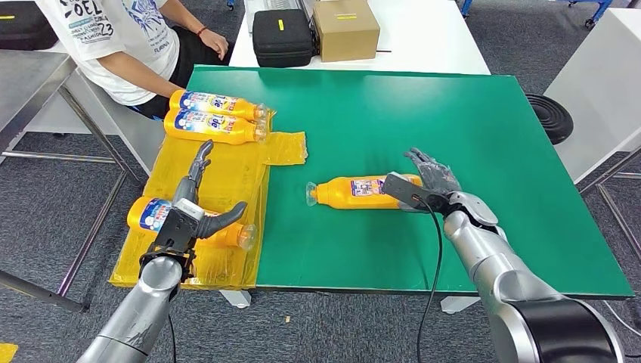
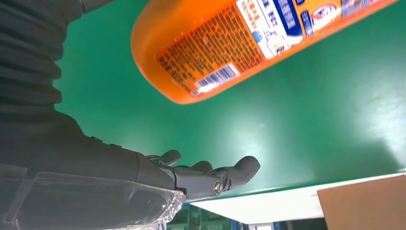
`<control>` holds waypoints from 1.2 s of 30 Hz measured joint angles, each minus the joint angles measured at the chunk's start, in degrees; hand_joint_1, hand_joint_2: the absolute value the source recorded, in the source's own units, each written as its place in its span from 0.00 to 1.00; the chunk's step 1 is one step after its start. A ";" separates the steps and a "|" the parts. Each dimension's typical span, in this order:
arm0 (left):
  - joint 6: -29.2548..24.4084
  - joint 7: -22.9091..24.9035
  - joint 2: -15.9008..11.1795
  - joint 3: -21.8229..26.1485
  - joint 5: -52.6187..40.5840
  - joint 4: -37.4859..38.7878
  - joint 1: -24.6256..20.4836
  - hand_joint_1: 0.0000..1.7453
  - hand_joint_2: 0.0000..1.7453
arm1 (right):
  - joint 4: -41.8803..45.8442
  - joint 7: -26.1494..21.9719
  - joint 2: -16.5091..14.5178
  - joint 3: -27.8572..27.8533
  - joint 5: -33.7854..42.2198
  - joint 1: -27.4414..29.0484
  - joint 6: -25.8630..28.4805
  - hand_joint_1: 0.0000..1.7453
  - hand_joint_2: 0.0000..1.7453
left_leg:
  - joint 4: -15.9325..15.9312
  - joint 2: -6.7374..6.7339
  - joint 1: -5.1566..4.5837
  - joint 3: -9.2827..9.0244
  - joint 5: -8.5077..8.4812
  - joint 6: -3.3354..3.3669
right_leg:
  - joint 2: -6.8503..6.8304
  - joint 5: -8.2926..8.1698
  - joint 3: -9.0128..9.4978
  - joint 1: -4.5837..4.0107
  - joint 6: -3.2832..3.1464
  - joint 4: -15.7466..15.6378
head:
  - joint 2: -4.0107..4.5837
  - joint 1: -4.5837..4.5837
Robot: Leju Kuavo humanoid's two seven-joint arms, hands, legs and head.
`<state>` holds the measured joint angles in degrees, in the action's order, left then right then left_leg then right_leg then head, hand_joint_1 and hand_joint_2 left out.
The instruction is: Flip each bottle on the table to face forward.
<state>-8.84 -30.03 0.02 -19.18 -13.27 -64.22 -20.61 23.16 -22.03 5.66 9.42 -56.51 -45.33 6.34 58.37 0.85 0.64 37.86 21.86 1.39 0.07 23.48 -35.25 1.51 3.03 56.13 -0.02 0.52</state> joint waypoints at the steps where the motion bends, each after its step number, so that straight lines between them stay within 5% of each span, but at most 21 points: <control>1: 0.08 0.00 0.03 0.03 0.00 0.00 -0.01 0.00 1.00 | -0.17 -0.09 0.00 0.00 -0.01 -0.04 -0.44 0.00 1.00 | 0.00 0.00 0.00 0.00 0.00 0.00 | 0.00 0.00 0.00 0.00 0.00 0.00 | 0.00 0.00; 12: 0.78 0.00 0.43 0.08 0.14 0.00 -0.02 0.00 1.00 | -2.90 3.87 -0.02 0.00 -1.13 -1.65 -8.15 0.00 1.00 | 0.00 0.00 0.00 0.00 0.00 0.00 | 0.00 0.00 0.01 0.00 0.00 0.00 | 0.00 0.00; 36: 2.42 -0.11 1.63 0.05 2.94 2.32 -1.88 0.00 1.00 | -5.24 7.56 0.37 0.00 -3.22 -4.10 -10.01 0.00 1.00 | 0.00 -0.01 0.00 0.00 0.00 0.00 | 0.00 0.00 -0.01 0.00 0.00 0.00 | 0.00 0.01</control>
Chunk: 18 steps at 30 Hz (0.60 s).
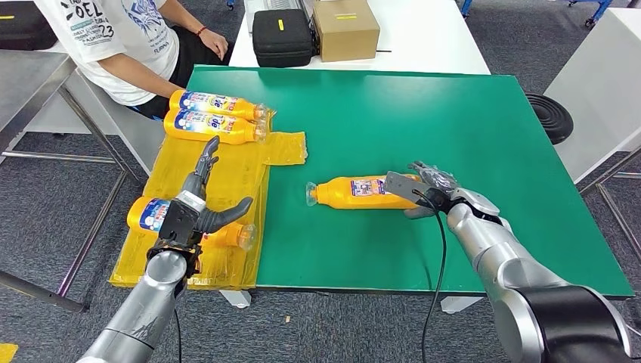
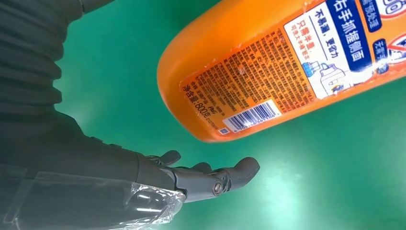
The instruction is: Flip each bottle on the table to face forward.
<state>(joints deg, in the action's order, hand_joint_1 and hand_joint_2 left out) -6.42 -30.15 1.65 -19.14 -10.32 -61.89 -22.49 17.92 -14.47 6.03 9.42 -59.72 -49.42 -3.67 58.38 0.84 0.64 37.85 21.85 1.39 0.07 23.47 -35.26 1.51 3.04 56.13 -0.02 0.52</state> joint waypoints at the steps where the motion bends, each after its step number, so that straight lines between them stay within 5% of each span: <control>1: 0.15 -0.08 0.02 0.00 0.27 0.13 -0.04 0.00 1.00 | -0.03 0.04 -0.01 0.00 -0.24 -0.02 -0.30 0.00 1.00 | 0.00 0.00 0.00 0.00 0.00 0.00 | 0.00 0.00 0.00 0.00 0.00 0.00 | 0.00 -0.01; 18: 0.43 -0.74 0.51 -0.03 2.14 3.08 -1.36 0.00 1.00 | -0.71 -0.20 -0.96 0.86 -2.85 0.02 -3.00 0.00 1.00 | 0.00 0.00 0.00 0.00 0.00 0.00 | 0.00 0.00 0.00 0.00 0.00 0.00 | 0.00 0.00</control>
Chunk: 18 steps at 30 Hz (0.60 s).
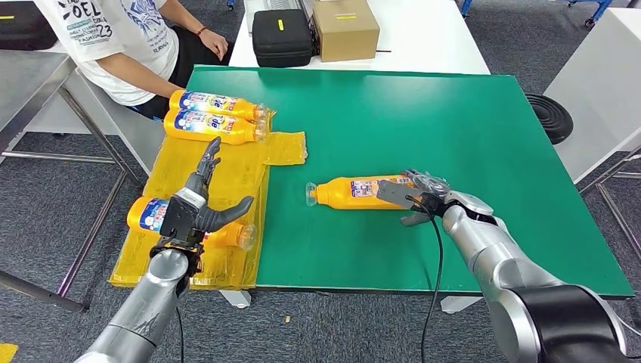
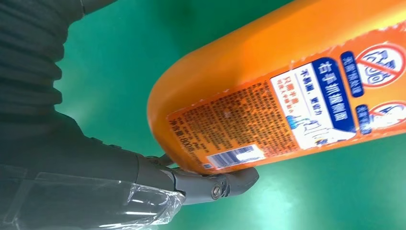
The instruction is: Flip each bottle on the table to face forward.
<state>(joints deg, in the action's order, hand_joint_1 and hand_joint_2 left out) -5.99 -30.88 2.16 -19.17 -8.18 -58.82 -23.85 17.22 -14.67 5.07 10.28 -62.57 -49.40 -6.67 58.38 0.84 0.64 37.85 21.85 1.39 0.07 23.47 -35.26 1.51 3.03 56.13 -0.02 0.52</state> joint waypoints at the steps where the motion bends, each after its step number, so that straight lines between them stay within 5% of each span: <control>1: 0.00 -0.05 0.09 -0.02 0.11 0.22 -0.18 0.00 1.00 | -0.05 -0.10 -0.08 0.11 -0.04 0.02 0.05 0.00 1.00 | 0.00 0.00 0.00 0.00 0.00 0.00 | 0.00 0.00 0.00 0.00 0.00 0.00 | 0.00 0.00; 18: 0.33 -0.58 0.50 -0.38 0.55 2.43 -1.15 0.00 1.00 | -0.39 -2.63 -0.37 0.34 -0.03 0.69 -0.48 0.06 1.00 | 0.00 -0.01 0.00 -0.01 0.00 0.00 | 0.00 0.00 0.00 0.00 0.00 0.00 | 0.00 0.00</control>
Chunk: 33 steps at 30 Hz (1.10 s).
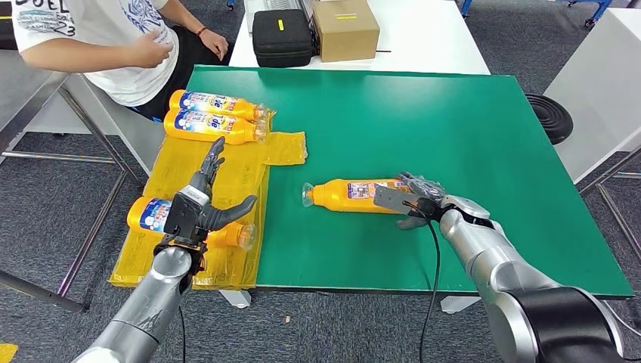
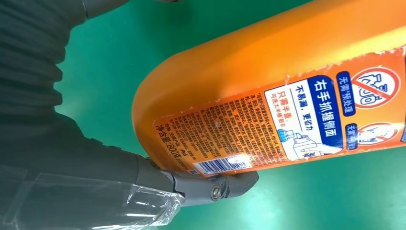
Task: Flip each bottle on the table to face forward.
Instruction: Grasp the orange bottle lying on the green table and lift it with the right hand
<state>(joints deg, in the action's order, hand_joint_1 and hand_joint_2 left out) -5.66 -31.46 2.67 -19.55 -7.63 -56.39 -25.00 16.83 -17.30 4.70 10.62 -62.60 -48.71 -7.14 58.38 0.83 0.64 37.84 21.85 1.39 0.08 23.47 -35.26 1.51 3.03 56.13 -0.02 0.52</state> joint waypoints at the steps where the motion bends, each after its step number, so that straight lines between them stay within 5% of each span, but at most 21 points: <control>1: 0.01 -0.01 0.00 -0.01 0.00 0.03 -0.01 0.00 1.00 | 0.00 -0.02 0.00 0.00 0.00 0.00 -0.04 0.06 1.00 | 0.00 0.00 0.00 0.00 0.00 0.00 | 0.00 0.00 0.00 0.00 0.00 0.00 | 0.00 0.00; 9: 0.02 -0.03 0.00 -0.39 0.00 0.07 -0.06 0.00 1.00 | -0.01 -0.06 0.00 0.00 0.00 0.00 -0.06 0.13 1.00 | 0.00 0.00 0.00 0.00 0.00 0.00 | 0.00 0.00 0.00 0.00 0.00 0.00 | 0.00 0.00; 12: 0.09 -0.03 0.01 -0.43 0.01 0.07 -0.09 0.00 1.00 | -0.02 -0.54 0.00 0.00 0.21 -0.01 -1.05 0.32 1.00 | 0.00 0.00 0.00 0.00 0.00 0.00 | 0.00 0.00 0.00 0.00 0.00 0.00 | 0.00 0.00; 17: 0.53 -0.03 0.04 -0.45 0.38 0.30 -0.32 0.00 1.00 | -0.02 -2.38 -0.03 0.00 1.11 -0.29 -6.01 0.85 1.00 | 0.00 0.00 0.00 0.00 0.00 0.00 | 0.00 0.00 0.01 0.00 0.00 0.00 | 0.00 -0.01; 20: 0.64 -0.04 0.12 -0.45 0.60 0.64 -0.40 0.00 1.00 | -0.02 -3.23 -0.16 0.00 1.57 -0.68 -9.13 0.97 1.00 | 0.00 -0.01 0.00 -0.01 0.00 0.00 | 0.01 0.00 0.01 0.00 0.00 0.00 | 0.00 -0.01; 33: 0.66 -0.42 0.15 -0.45 2.01 1.95 -0.51 0.00 1.00 | -0.02 -4.36 -1.08 0.00 1.93 -1.10 -12.22 1.00 1.00 | 0.00 -0.02 0.00 -0.01 0.00 0.00 | 0.00 0.00 0.01 0.00 0.00 0.00 | 0.00 -0.01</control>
<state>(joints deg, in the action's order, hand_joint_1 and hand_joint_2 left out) -5.01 -31.88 2.82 -20.00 -5.62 -54.44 -25.52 16.81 -21.66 3.62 10.62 -60.66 -49.81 -19.36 58.38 0.82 0.64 37.83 21.85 1.39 0.08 23.47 -35.25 1.51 3.03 56.13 -0.02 0.51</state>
